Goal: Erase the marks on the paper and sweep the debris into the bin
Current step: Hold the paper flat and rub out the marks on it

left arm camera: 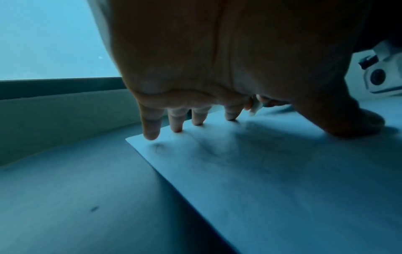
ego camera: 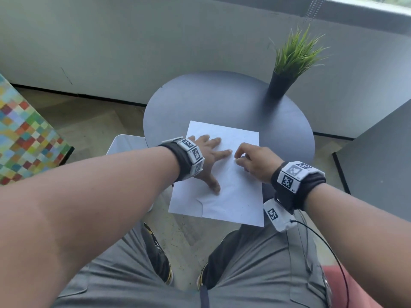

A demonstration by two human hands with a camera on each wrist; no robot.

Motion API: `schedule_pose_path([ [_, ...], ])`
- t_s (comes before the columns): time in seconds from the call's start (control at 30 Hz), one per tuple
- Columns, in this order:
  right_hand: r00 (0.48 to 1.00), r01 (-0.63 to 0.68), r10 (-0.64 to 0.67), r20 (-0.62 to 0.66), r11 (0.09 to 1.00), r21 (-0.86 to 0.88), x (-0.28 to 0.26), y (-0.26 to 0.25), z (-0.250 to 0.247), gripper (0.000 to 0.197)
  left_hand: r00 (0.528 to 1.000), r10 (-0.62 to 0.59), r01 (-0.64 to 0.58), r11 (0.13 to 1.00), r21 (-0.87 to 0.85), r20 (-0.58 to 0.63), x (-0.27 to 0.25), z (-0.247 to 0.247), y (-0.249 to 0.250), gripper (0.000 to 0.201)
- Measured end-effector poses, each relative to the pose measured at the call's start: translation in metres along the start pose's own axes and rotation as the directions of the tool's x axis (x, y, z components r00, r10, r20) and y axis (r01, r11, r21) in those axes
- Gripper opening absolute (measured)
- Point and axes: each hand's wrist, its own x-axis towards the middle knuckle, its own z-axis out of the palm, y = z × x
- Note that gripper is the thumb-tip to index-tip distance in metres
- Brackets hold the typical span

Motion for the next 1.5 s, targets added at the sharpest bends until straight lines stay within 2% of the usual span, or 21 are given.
schedule_pose_path([
  [0.23, 0.998, 0.058, -0.059, 0.003, 0.965, -0.256, -0.002, -0.006, -0.001, 0.021, 0.998, -0.017, 0.019, 0.999, -0.039, 0.065, 0.006, 0.005, 0.001, 0.139],
  [0.3, 0.988, 0.157, -0.150, 0.048, 0.947, -0.281, -0.010, -0.013, 0.010, 0.023, 0.998, -0.016, 0.019, 0.999, -0.045, 0.065, 0.006, 0.007, 0.001, 0.141],
  [0.4, 0.909, 0.399, -0.336, 0.246, 0.870, -0.289, -0.028, -0.022, 0.026, 0.017, 0.998, -0.009, 0.012, 0.999, -0.047, 0.068, 0.007, 0.010, 0.001, 0.145],
  [0.43, 0.893, 0.433, -0.356, 0.274, 0.845, -0.313, -0.027, -0.020, 0.023, 0.016, 0.997, -0.008, 0.011, 0.999, -0.046, 0.070, 0.007, 0.009, 0.001, 0.145],
  [0.47, 0.900, 0.427, -0.353, 0.254, 0.831, -0.357, -0.021, -0.015, 0.016, 0.019, 0.997, -0.007, 0.010, 0.999, -0.047, 0.072, 0.006, 0.008, 0.002, 0.144],
  [0.57, 0.964, 0.264, -0.256, 0.077, 0.863, -0.431, -0.003, -0.004, -0.005, 0.025, 0.998, -0.014, 0.017, 0.999, -0.051, 0.065, 0.006, 0.007, 0.003, 0.142],
  [0.6, 0.963, 0.264, -0.256, 0.079, 0.859, -0.438, -0.002, -0.007, -0.003, 0.025, 0.998, -0.017, 0.020, 0.999, -0.051, 0.066, 0.005, 0.007, 0.003, 0.142],
  [0.73, 0.863, 0.497, -0.394, 0.315, 0.769, -0.401, -0.022, -0.026, 0.020, 0.015, 0.998, -0.014, 0.016, 1.000, -0.028, 0.068, 0.006, 0.007, 0.003, 0.145],
  [0.77, 0.875, 0.479, -0.379, 0.302, 0.772, -0.418, -0.020, -0.023, 0.013, 0.017, 0.998, -0.014, 0.016, 1.000, -0.024, 0.064, 0.006, 0.007, 0.004, 0.144],
  [0.83, 0.937, 0.351, -0.302, 0.178, 0.809, -0.472, -0.006, -0.009, -0.004, 0.025, 0.998, -0.016, 0.018, 0.999, -0.035, 0.059, 0.006, 0.007, 0.004, 0.142],
  [0.9, 0.955, 0.296, -0.272, 0.120, 0.829, -0.475, -0.003, -0.005, -0.007, 0.023, 0.998, -0.020, 0.022, 0.999, -0.036, 0.058, 0.005, 0.007, 0.004, 0.141],
  [0.93, 0.939, 0.344, -0.306, 0.159, 0.808, -0.477, -0.009, -0.010, -0.001, 0.020, 0.998, -0.020, 0.022, 0.999, -0.032, 0.062, 0.005, 0.008, 0.004, 0.142],
  [1.0, 0.863, 0.500, -0.400, 0.309, 0.769, -0.398, -0.027, -0.022, 0.015, 0.014, 0.998, -0.018, 0.019, 1.000, -0.024, 0.065, 0.005, 0.008, 0.004, 0.143],
  [1.03, 0.841, 0.529, -0.415, 0.347, 0.764, -0.370, -0.031, -0.023, 0.018, 0.016, 0.998, -0.014, 0.015, 1.000, -0.021, 0.062, 0.006, 0.008, 0.003, 0.144],
  [1.07, 0.855, 0.508, -0.395, 0.336, 0.771, -0.384, -0.029, -0.022, 0.014, 0.019, 0.998, -0.011, 0.012, 1.000, -0.024, 0.061, 0.006, 0.008, 0.004, 0.144],
  [1.13, 0.929, 0.370, -0.322, 0.182, 0.816, -0.444, -0.012, -0.010, 0.000, 0.022, 0.999, -0.010, 0.012, 0.999, -0.034, 0.051, 0.007, 0.009, 0.004, 0.143],
  [1.2, 0.950, 0.308, -0.296, 0.101, 0.833, -0.459, -0.006, -0.005, -0.003, 0.020, 0.999, -0.013, 0.015, 0.999, -0.041, 0.048, 0.008, 0.011, 0.003, 0.143],
  [1.33, 0.842, 0.531, -0.416, 0.344, 0.753, -0.388, -0.031, -0.022, 0.020, 0.016, 0.998, -0.007, 0.009, 0.999, -0.044, 0.056, 0.009, 0.013, 0.001, 0.147],
  [1.37, 0.855, 0.512, -0.405, 0.324, 0.763, -0.395, -0.029, -0.020, 0.017, 0.017, 0.998, -0.003, 0.006, 0.999, -0.047, 0.056, 0.010, 0.013, 0.002, 0.146],
  [1.43, 0.926, 0.377, -0.342, 0.161, 0.808, -0.452, -0.012, -0.009, 0.006, 0.020, 0.999, -0.003, 0.005, 0.999, -0.047, 0.052, 0.009, 0.012, 0.002, 0.143],
  [1.5, 0.949, 0.304, -0.310, 0.063, 0.839, -0.452, -0.006, -0.004, 0.006, 0.021, 0.999, -0.008, 0.010, 0.999, -0.051, 0.054, 0.008, 0.012, 0.002, 0.142],
])
